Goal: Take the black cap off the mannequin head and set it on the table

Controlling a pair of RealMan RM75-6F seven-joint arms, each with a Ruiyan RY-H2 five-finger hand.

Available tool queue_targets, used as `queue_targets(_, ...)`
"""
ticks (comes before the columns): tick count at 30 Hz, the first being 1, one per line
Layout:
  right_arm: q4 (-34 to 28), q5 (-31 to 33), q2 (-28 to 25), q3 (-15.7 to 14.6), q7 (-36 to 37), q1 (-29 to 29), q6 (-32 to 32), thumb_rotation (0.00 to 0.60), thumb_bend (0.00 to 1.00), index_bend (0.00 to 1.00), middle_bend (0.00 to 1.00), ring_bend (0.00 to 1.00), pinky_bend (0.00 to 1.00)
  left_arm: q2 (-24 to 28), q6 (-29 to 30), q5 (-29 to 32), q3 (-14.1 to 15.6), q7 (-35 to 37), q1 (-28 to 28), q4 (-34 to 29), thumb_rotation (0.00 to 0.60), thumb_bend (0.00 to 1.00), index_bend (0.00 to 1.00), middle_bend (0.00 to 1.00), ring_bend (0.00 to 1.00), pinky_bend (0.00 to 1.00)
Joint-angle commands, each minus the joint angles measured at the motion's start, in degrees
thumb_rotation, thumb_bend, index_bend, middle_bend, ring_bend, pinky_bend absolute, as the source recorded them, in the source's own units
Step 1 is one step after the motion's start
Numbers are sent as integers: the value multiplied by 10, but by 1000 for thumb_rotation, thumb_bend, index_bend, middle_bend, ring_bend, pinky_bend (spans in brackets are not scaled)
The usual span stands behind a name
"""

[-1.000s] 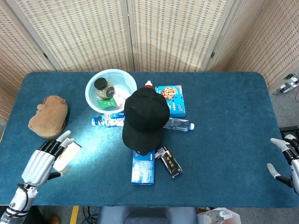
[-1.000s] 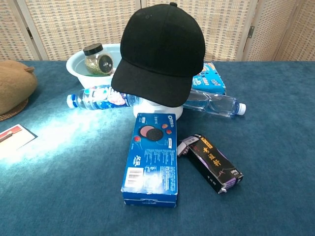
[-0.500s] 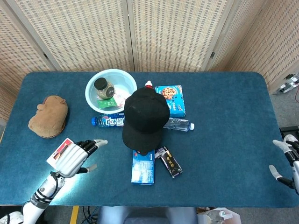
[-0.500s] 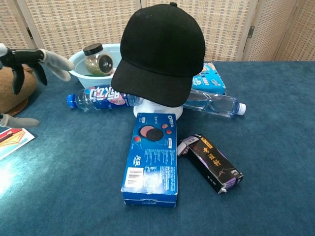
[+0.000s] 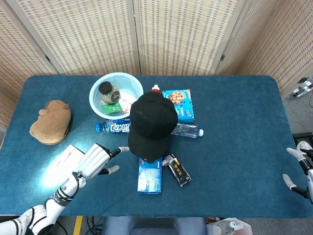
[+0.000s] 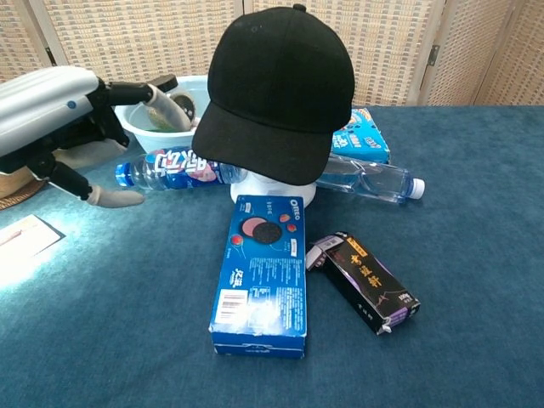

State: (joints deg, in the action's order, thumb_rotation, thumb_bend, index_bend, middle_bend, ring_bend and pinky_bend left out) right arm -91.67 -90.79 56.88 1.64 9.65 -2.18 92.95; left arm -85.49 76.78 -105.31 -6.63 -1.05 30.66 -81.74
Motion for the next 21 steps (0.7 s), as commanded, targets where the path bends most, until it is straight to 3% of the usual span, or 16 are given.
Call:
queue_targets(1, 2, 0, 1, -1, 1, -1, 0, 600, 306, 224, 267, 170, 165, -27, 17, -7, -5, 16, 16, 30, 600, 130, 350, 1000, 951, 1000)
queue_targets(21, 17, 16, 2, 1, 13, -8, -4, 600, 306, 224, 267, 170, 165, -141, 43, 17, -16, 52, 75, 163, 600, 130, 384, 1000, 960, 1000)
